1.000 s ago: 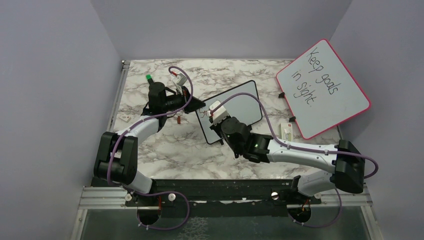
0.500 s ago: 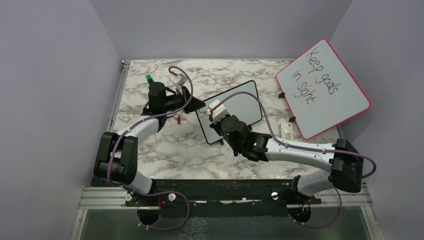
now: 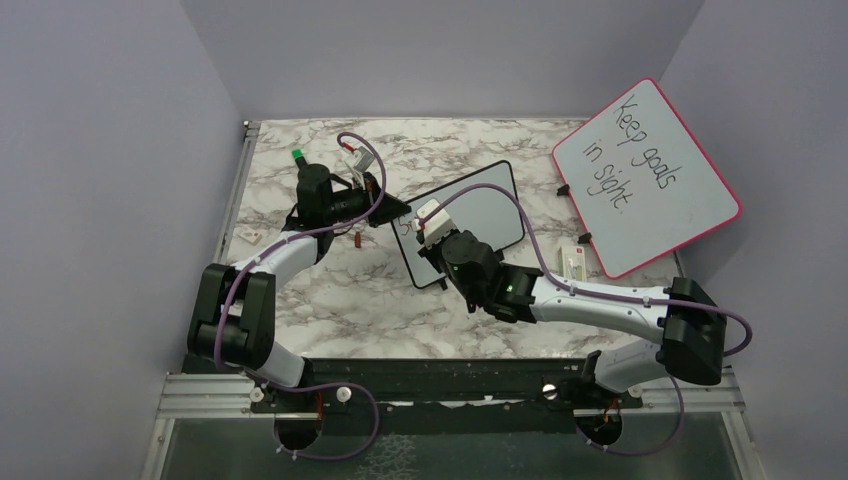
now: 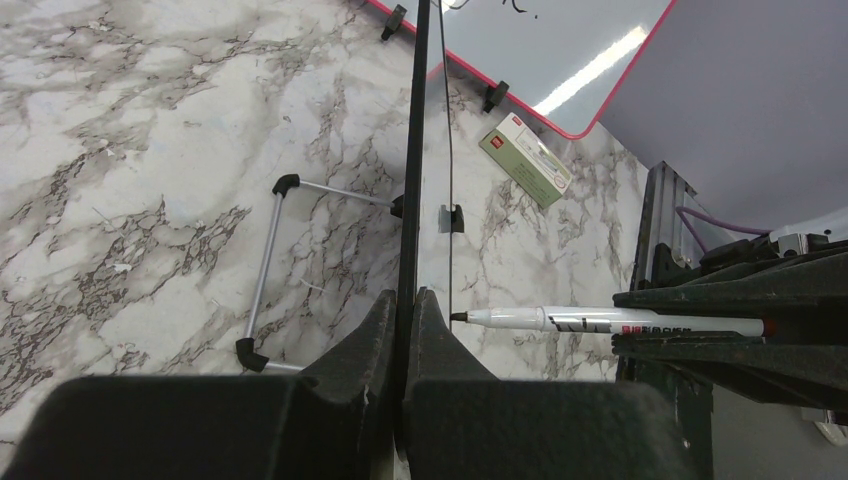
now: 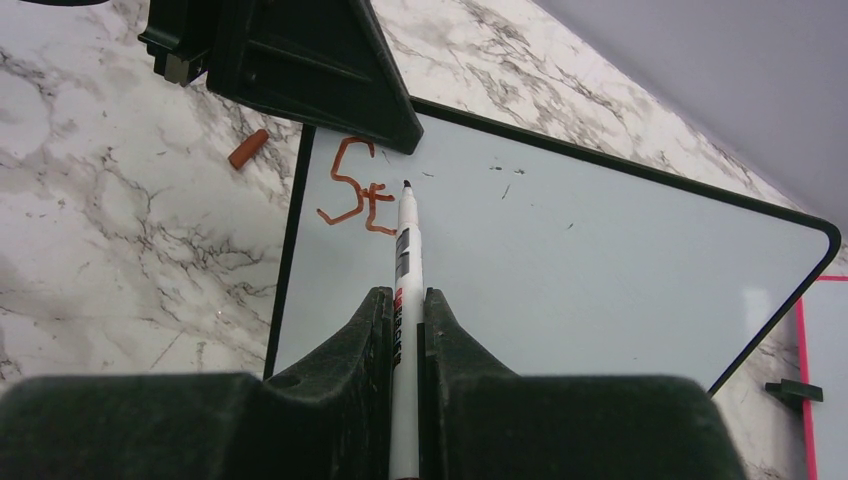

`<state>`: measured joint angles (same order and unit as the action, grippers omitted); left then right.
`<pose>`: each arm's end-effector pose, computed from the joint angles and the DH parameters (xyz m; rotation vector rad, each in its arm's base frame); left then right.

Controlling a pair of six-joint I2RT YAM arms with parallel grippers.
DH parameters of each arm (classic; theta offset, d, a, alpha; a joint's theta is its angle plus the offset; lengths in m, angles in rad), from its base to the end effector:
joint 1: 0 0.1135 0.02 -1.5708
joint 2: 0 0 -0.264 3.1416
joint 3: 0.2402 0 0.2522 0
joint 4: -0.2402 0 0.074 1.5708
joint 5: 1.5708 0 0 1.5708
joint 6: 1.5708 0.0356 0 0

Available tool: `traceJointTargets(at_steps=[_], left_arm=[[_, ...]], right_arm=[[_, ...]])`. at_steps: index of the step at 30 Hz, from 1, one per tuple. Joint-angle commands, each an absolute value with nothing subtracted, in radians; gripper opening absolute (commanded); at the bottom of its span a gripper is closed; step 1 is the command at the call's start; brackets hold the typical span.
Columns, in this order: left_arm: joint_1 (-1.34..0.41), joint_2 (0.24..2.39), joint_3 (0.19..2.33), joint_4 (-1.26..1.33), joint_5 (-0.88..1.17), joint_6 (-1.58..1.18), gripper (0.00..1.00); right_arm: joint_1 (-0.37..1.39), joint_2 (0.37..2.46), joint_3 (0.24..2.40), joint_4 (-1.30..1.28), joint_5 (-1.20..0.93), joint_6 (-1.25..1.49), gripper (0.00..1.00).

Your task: Write a sentence on the whiteboard

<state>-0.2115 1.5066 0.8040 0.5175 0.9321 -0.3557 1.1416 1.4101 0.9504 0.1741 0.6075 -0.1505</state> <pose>0.3092 -0.0956 0.2469 0.5851 1.7454 -1.2149 0.1529 0.2852 0.2901 -0.7293 1.6527 0.1411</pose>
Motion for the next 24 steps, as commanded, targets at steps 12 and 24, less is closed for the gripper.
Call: traceJointTargets(at_steps=[12,24], left_arm=[[-0.221,1.542,0.790,0.419,0.886,-0.310,0.00],[-0.221,1.540,0.793,0.419,0.885,-0.308,0.00]], right_arm=[[1.138,1.434,0.961,0.203,0.591,-0.155,0.01],[1.132,1.455,0.968,0.205,0.612,-0.153,0.01]])
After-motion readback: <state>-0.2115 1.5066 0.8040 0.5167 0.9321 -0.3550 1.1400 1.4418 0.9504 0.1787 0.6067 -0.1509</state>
